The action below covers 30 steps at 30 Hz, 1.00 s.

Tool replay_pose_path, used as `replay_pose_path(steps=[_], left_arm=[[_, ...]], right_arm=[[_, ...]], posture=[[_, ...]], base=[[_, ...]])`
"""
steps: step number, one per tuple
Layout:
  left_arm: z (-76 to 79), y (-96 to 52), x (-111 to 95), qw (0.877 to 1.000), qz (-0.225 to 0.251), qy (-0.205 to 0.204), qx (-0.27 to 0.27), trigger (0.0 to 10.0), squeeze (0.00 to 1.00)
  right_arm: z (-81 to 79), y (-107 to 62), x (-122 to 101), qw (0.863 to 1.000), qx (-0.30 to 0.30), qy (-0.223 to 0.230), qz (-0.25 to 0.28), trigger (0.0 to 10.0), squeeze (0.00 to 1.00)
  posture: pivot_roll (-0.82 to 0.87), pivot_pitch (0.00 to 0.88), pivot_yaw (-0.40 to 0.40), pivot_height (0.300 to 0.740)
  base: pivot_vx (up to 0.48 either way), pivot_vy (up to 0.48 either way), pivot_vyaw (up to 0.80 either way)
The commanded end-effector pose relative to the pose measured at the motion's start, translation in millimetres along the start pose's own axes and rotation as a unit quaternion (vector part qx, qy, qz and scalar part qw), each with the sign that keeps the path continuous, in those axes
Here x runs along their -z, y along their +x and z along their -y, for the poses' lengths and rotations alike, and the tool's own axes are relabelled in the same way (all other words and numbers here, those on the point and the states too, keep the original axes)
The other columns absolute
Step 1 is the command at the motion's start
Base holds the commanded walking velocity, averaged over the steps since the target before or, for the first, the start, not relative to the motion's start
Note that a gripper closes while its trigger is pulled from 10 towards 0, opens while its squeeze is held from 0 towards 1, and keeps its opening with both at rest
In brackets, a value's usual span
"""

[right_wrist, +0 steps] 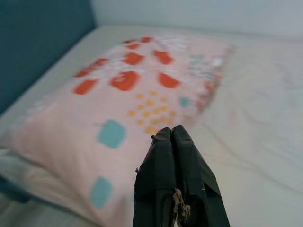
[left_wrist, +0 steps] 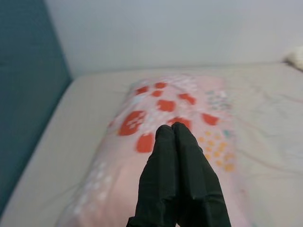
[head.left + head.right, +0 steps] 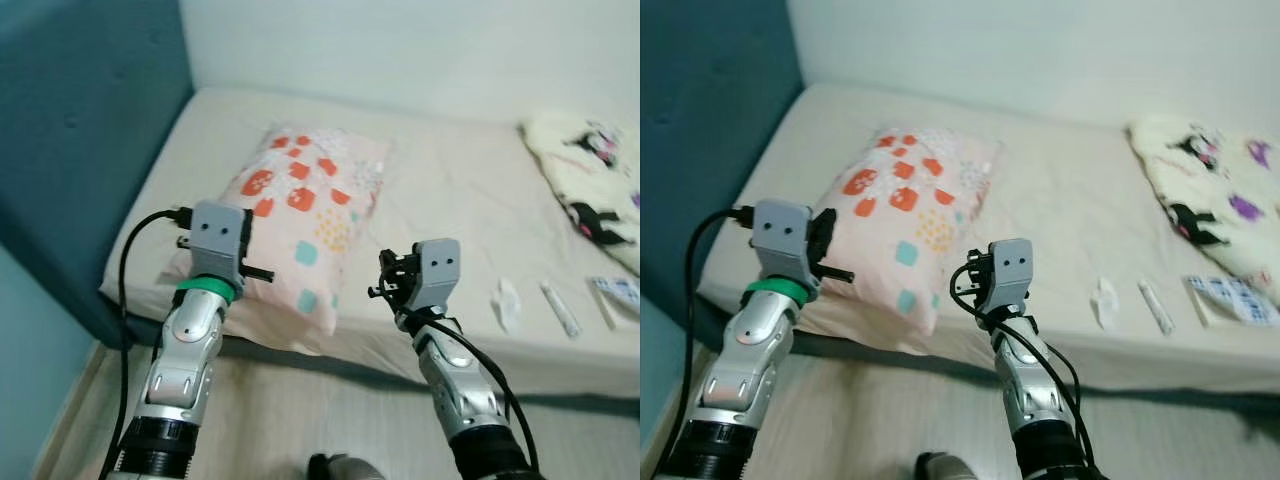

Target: Clean up the room

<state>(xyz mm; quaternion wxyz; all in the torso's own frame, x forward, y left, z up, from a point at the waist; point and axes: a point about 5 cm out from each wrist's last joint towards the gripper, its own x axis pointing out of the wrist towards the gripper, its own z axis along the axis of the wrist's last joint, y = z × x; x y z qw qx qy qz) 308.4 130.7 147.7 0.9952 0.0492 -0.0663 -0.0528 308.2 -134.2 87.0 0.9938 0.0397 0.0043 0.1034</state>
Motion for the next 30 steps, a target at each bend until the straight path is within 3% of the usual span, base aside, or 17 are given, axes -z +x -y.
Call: replay_pose_path(steps=[1,21,30], left_arm=[[3.2,-0.1,1.3,1.0,0.0,0.003,0.003,10.0,0.0],[1.4,1.2,1.9,1.0,-0.001,0.007,-0.004,10.0,0.0],[2.0,0.2,1.8,1.0,-0.001,-0.002,-0.003,10.0,0.0]], right_arm=[[1.4,-0.9,0.8,1.0,0.003,0.002,0.0,10.0,0.0],[-1.2,0.4,-0.1,1.0,-0.005,0.001,0.003,10.0,0.0],[-2.5,0.2,0.6,1.0,-0.009,0.002,0.002,10.0,0.0]], posture=[[-0.01,0.013,-0.014,0.74],[-0.01,0.011,-0.012,0.74],[-0.01,0.01,-0.012,0.74]], base=[[0.48,0.0,0.0],[0.415,0.0,0.0],[0.0,0.0,0.0]])
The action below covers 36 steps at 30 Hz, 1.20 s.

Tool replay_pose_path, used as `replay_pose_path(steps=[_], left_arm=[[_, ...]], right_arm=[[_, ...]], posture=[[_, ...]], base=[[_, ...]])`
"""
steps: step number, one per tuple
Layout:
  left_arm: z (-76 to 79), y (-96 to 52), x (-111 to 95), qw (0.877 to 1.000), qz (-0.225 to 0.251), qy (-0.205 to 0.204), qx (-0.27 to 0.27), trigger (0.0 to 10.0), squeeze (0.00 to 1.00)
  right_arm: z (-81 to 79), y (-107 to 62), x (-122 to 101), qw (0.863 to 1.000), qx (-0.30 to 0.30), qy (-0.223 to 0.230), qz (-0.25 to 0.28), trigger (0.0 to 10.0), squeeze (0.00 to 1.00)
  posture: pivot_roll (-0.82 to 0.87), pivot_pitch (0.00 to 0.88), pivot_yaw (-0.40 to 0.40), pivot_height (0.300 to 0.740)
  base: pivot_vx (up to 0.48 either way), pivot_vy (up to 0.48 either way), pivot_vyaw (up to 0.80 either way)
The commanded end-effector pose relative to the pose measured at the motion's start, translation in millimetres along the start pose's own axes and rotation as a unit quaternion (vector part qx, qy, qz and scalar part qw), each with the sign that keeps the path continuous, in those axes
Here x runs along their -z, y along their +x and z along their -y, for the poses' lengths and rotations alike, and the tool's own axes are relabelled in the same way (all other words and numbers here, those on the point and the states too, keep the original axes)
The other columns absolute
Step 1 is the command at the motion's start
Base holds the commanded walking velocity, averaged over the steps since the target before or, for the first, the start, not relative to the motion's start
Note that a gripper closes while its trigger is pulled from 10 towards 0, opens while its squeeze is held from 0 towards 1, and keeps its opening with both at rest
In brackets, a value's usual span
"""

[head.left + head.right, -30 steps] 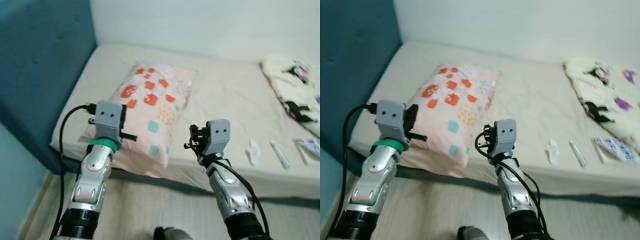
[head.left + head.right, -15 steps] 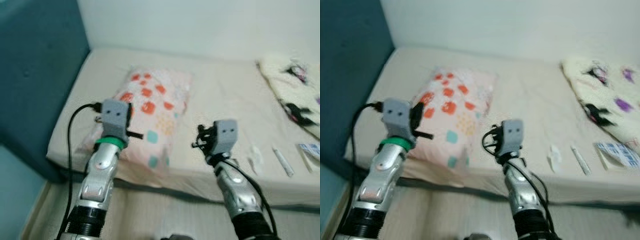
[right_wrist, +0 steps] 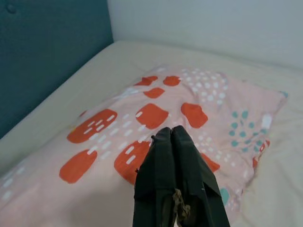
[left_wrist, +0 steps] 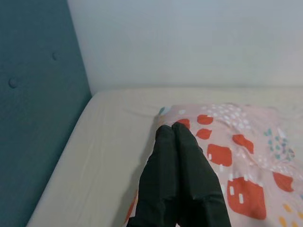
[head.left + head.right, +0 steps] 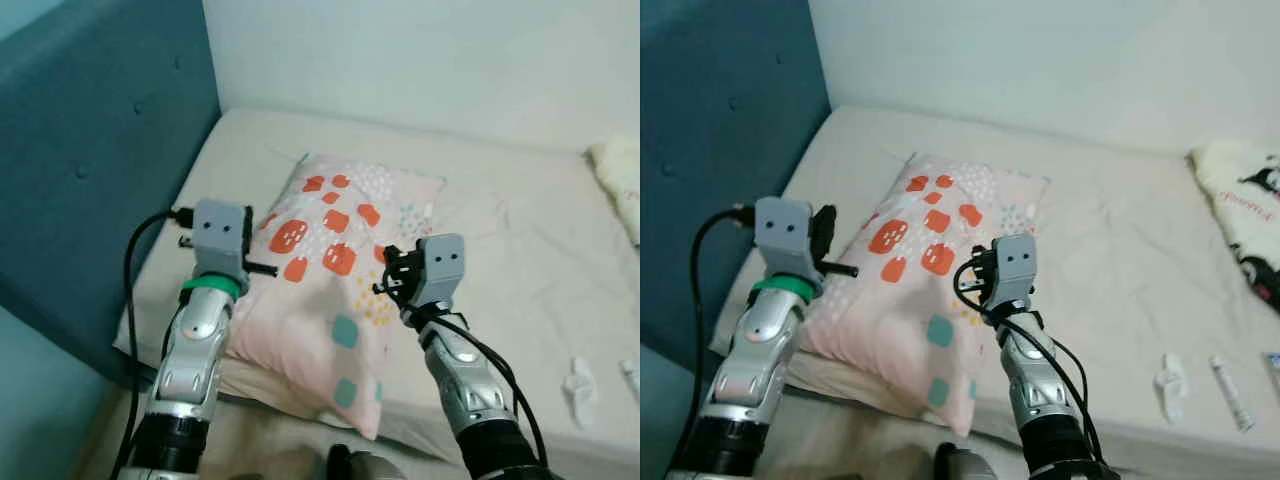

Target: Clean up the room

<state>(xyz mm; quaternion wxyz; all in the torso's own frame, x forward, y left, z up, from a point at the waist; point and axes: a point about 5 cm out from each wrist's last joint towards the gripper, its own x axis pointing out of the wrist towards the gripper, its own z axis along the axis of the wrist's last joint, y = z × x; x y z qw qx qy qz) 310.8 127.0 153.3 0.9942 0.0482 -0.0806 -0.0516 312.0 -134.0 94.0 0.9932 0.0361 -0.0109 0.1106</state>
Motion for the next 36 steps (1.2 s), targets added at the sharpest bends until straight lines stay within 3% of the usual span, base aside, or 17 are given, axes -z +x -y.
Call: replay_pose_path(steps=[1,13,15,17,19,23,36], left_arm=[[-0.8,-3.6,7,1.0,-0.015,-0.002,-0.001,10.0,0.0],[6.9,-8.8,17,0.999,-0.032,0.017,0.036,10.0,0.0],[8.5,-16.1,34,0.996,-0.067,0.017,0.053,10.0,0.0],[8.5,-16.1,34,0.996,-0.067,0.017,0.053,10.0,0.0],[6.6,-22.6,51,0.993,-0.103,0.005,0.058,10.0,0.0],[-0.8,-24.7,62,0.991,-0.125,0.007,0.051,10.0,0.0],[-8.6,-18.1,58,0.993,-0.114,0.013,0.037,10.0,0.0]], right_arm=[[-2.7,-3.8,7,1.0,-0.002,0.008,-0.013,10.0,0.0],[-5.0,-2.6,8,1.0,-0.01,0.01,-0.013,10.0,0.0],[-4.3,-2.1,7,1.0,-0.004,0.007,-0.009,10.0,0.0],[-4.3,-2.1,7,1.0,-0.004,0.007,-0.009,10.0,0.0],[-2.9,-1.0,4,1.0,0.005,0.002,-0.001,10.0,0.0],[-3.1,1.1,0,1.0,0.012,-0.007,0.007,10.0,0.0],[-2.0,-0.4,2,1.0,0.011,0.005,-0.002,10.0,0.0]], posture=[[-0.01,0.01,-0.012,0.74],[-0.01,0.002,-0.008,0.74],[-0.01,0.0,-0.005,0.74],[-0.01,0.0,-0.005,0.74],[-0.01,0.0,-0.004,0.74],[-0.02,0.0,-0.004,0.73],[-0.02,0.014,-0.005,0.69]], base=[[0.0,0.0,0.0],[0.0,0.0,0.0],[0.0,0.0,0.0],[0.0,0.0,0.0],[0.0,0.0,0.0],[0.0,0.0,0.0],[0.0,0.0,0.0]])
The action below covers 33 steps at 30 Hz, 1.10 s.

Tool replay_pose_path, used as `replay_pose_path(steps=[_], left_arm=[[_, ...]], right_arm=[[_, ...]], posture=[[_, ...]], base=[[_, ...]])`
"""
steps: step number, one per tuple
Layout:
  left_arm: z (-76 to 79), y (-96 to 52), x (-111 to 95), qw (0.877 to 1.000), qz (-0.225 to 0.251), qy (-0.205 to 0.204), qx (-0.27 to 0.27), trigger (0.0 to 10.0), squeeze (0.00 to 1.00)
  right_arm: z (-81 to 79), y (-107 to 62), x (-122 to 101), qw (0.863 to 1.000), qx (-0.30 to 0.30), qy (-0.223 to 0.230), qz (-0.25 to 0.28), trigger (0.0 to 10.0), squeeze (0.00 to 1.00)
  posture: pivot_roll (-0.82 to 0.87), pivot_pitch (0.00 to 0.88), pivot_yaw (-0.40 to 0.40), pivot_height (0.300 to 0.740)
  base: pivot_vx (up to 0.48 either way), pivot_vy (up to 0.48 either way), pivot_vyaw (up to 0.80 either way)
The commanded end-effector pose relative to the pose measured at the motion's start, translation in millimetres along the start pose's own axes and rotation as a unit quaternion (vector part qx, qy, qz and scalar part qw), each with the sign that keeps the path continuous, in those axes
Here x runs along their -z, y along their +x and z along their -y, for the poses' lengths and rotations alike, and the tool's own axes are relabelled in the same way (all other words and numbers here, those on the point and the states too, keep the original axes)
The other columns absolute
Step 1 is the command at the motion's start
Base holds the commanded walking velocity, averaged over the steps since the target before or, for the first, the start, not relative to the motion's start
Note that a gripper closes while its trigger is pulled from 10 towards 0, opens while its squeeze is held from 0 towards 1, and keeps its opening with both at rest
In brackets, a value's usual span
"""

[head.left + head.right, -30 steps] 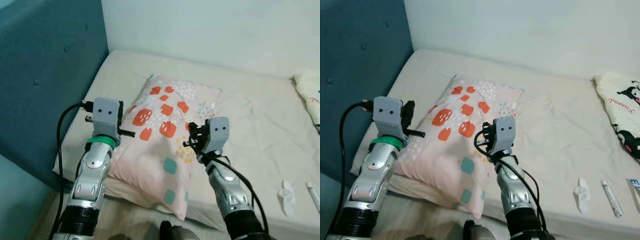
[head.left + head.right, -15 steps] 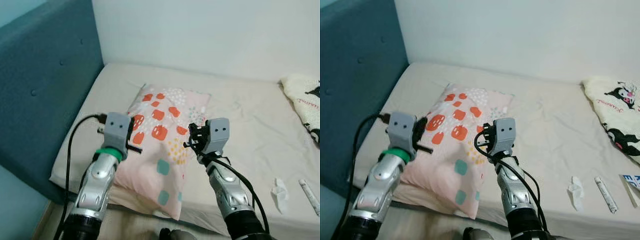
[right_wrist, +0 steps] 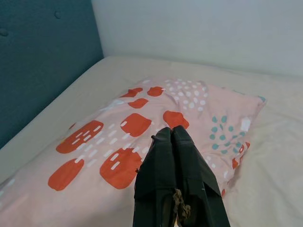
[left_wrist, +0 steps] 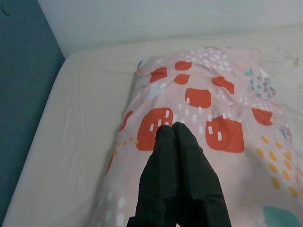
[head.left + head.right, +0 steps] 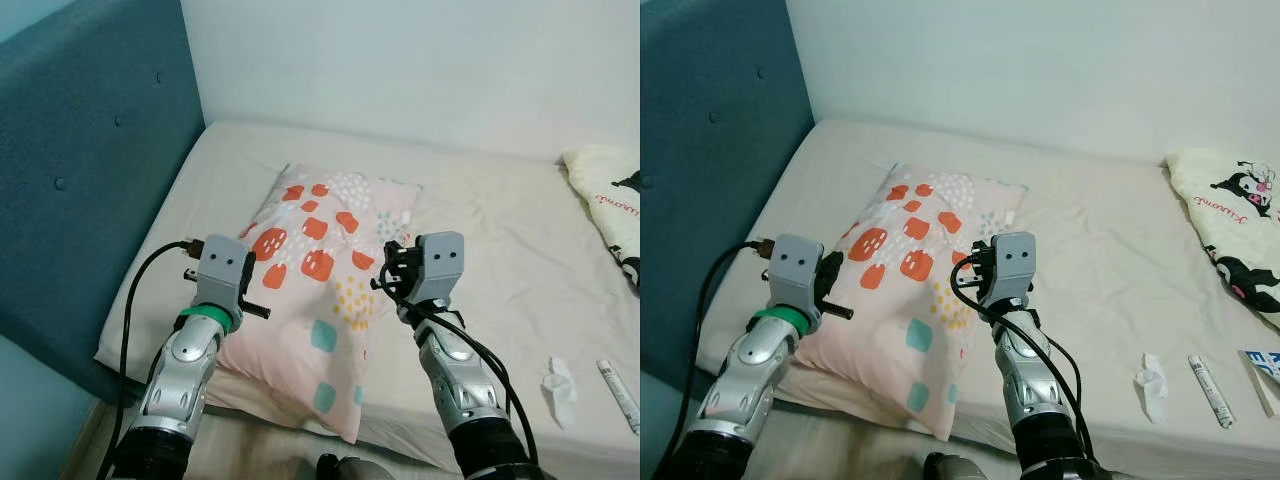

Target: Clean up the room

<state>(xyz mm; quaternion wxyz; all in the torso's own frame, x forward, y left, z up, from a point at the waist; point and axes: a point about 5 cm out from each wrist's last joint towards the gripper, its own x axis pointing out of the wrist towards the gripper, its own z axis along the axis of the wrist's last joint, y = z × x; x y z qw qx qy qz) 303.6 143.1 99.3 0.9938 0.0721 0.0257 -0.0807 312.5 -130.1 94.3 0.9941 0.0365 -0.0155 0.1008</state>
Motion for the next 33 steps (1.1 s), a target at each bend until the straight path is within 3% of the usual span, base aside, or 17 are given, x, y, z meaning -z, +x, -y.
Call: replay_pose_path(steps=[1,24,29,33], left_arm=[[1.1,0.8,5,1.0,-0.008,-0.004,0.001,10.0,0.0],[4.2,3.8,0,1.0,0.002,-0.006,0.001,10.0,0.0],[2.3,5.1,-2,1.0,0.004,-0.003,-0.006,10.0,0.0],[-4.4,7.0,-9,1.0,0.008,-0.023,-0.013,10.0,0.0]], right_arm=[[2.3,-2.2,3,1.0,0.002,0.005,-0.007,10.0,0.0],[7.1,-7.2,9,1.0,0.012,0.003,-0.024,10.0,0.0],[11.5,-10.7,15,0.999,0.023,0.008,-0.034,10.0,0.0],[17.2,-12.9,14,0.999,0.036,0.011,-0.029,10.0,0.0]], posture=[[-0.02,0.014,-0.006,0.685],[-0.02,0.033,-0.001,0.62],[-0.02,0.039,0.002,0.61],[-0.03,0.045,0.004,0.61]], base=[[0.0,0.0,0.0],[0.0,0.0,0.0],[0.0,0.0,0.0],[0.0,0.0,0.0]])
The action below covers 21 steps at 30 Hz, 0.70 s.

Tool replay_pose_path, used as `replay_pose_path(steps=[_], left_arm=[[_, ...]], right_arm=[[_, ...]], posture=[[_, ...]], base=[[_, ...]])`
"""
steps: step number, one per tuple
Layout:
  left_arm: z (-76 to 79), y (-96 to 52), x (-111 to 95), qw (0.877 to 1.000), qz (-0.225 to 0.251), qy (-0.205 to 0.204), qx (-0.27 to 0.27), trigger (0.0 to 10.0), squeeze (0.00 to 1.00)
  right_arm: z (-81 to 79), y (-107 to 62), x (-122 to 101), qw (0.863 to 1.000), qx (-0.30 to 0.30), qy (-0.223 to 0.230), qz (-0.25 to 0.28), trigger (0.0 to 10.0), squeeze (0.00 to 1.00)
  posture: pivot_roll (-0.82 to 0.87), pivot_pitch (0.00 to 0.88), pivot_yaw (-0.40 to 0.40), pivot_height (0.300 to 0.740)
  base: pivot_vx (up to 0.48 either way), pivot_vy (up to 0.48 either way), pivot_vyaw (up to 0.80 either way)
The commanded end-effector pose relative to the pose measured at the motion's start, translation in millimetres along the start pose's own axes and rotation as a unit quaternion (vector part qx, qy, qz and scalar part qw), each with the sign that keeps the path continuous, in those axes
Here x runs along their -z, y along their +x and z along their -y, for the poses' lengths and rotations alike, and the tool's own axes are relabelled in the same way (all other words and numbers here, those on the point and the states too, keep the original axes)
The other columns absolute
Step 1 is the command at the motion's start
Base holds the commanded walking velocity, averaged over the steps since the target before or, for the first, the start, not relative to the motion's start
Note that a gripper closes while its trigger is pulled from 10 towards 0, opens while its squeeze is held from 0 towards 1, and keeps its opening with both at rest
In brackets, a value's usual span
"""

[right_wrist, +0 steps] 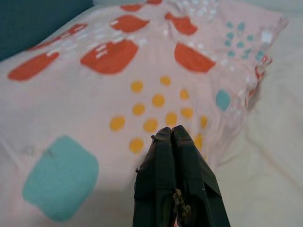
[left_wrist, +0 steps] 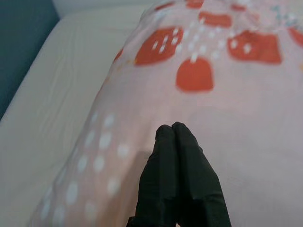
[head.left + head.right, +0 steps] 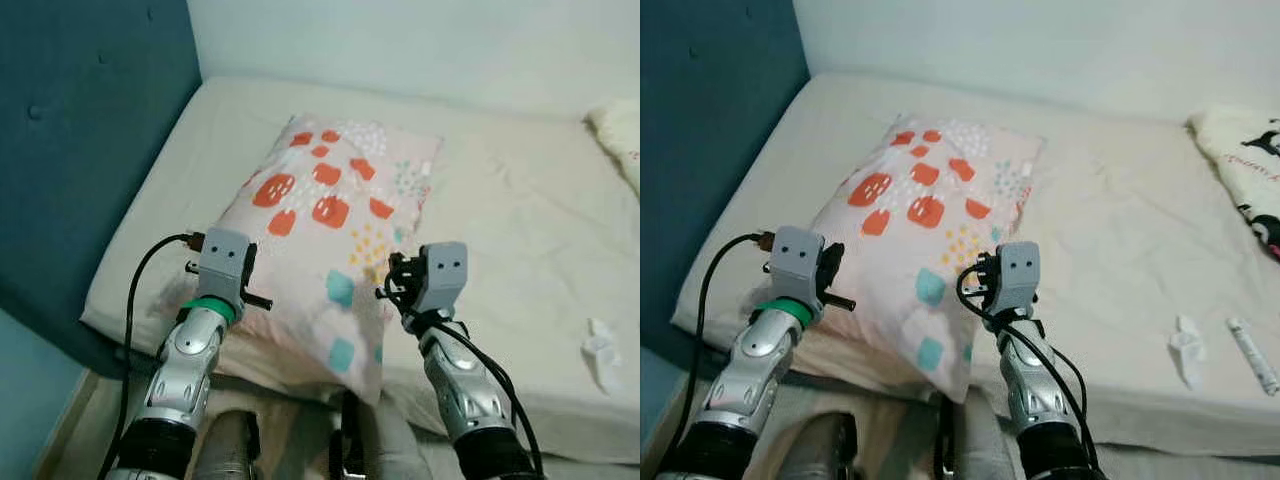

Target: Clean up the room

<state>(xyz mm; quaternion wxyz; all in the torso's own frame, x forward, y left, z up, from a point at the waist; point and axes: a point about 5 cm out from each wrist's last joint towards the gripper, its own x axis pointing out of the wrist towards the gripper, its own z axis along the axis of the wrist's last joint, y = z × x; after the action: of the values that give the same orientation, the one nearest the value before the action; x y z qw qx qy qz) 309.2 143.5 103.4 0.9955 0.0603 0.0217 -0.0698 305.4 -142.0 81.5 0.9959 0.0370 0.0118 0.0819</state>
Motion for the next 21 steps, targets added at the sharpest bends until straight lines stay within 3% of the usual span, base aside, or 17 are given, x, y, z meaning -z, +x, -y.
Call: replay_pose_path(steps=[1,2,10,18,21], left_arm=[[-5.2,2.3,-8,1.0,0.008,-0.012,-0.003,10.0,0.79],[-9.0,2.6,-13,1.0,0.017,-0.02,-0.003,10.0,1.0],[-31.5,6.1,-29,0.999,0.041,-0.014,-0.025,10.0,1.0],[-31.0,12.8,-25,0.999,0.019,-0.017,-0.019,10.0,1.0],[-33.4,23.0,-23,0.999,0.004,-0.039,-0.027,10.0,1.0]], right_arm=[[8.4,-2.9,1,1.0,0.019,0.008,0.002,10.0,0.83],[10.9,-2.9,-3,1.0,0.02,0.008,0.012,10.0,1.0],[23.4,-1.3,-13,0.999,0.034,-0.011,0.031,10.0,1.0],[25.5,1.5,-15,0.999,0.042,-0.005,0.033,10.0,1.0],[25.1,6.9,-16,0.999,0.042,0.006,0.033,10.0,1.0]], posture=[[-0.03,0.046,0.004,0.61],[-0.03,0.047,0.005,0.61],[-0.03,0.052,0.006,0.61],[-0.04,0.064,0.013,0.61],[-0.05,0.083,0.023,0.61]], base=[[0.0,0.0,0.0],[0.0,0.0,0.0],[0.0,0.0,0.0],[0.0,0.0,0.0],[0.0,0.0,0.0]])
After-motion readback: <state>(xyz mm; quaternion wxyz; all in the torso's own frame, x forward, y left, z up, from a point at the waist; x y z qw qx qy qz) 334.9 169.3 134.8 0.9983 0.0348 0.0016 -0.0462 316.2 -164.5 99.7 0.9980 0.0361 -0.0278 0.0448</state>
